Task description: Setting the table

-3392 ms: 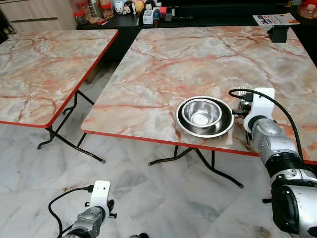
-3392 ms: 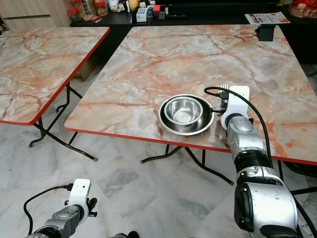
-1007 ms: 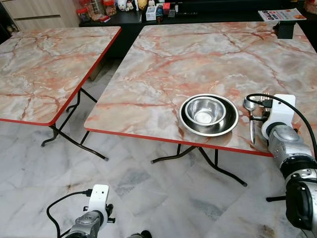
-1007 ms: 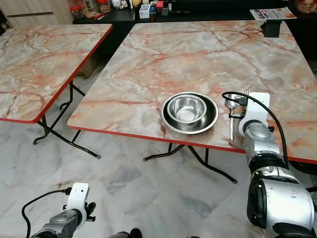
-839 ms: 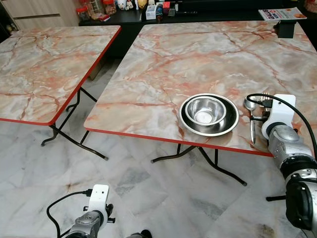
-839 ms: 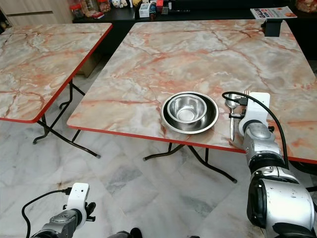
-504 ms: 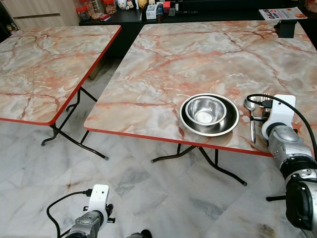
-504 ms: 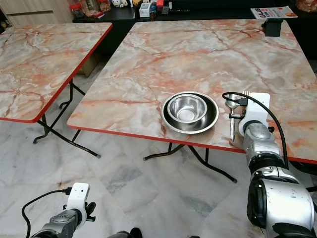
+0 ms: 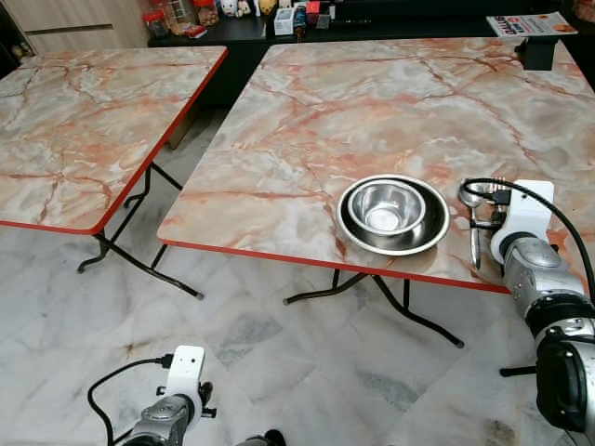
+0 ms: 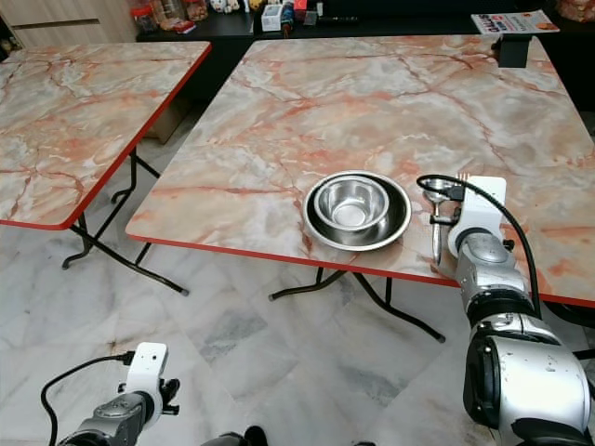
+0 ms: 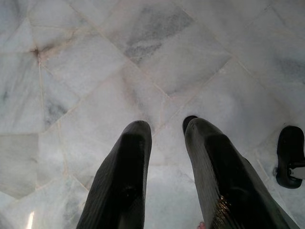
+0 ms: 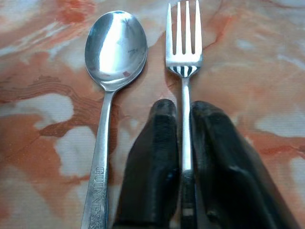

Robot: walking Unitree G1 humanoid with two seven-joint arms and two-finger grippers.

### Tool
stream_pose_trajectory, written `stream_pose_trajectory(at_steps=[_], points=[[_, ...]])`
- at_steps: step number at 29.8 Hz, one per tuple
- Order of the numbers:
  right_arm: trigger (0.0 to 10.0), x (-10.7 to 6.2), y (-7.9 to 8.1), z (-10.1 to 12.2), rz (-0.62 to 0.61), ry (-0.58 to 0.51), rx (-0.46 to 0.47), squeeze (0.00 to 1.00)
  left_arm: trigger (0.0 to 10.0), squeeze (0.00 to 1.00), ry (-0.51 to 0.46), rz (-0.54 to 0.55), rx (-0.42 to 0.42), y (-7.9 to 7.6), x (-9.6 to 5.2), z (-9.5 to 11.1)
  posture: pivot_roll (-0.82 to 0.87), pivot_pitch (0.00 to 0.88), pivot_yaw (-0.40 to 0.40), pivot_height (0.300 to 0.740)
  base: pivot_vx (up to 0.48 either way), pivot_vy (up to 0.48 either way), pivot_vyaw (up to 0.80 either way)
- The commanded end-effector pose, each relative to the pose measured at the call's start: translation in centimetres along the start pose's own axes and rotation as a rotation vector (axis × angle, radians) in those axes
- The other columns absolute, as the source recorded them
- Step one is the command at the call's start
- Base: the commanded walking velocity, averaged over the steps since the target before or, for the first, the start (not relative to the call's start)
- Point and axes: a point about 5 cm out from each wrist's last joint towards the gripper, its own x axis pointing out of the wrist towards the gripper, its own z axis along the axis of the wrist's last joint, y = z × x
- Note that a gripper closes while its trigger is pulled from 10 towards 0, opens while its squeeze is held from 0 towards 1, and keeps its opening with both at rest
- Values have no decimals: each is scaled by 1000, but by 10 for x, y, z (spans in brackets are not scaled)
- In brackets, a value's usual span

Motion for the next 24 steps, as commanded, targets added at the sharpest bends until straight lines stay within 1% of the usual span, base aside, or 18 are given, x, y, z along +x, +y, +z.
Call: stream_pose_trajectory(at_steps=[1,24], points=[[10000,0,1,-5,-1,12,8,1000,10000,0,12,18,17,8,-2,-4,-35,128,127,740,0,0,0],[10000,0,3,-3,5,5,8,1000,10000,0,6,15,17,8,-1,-2,-33,121,122,740,0,0,0]])
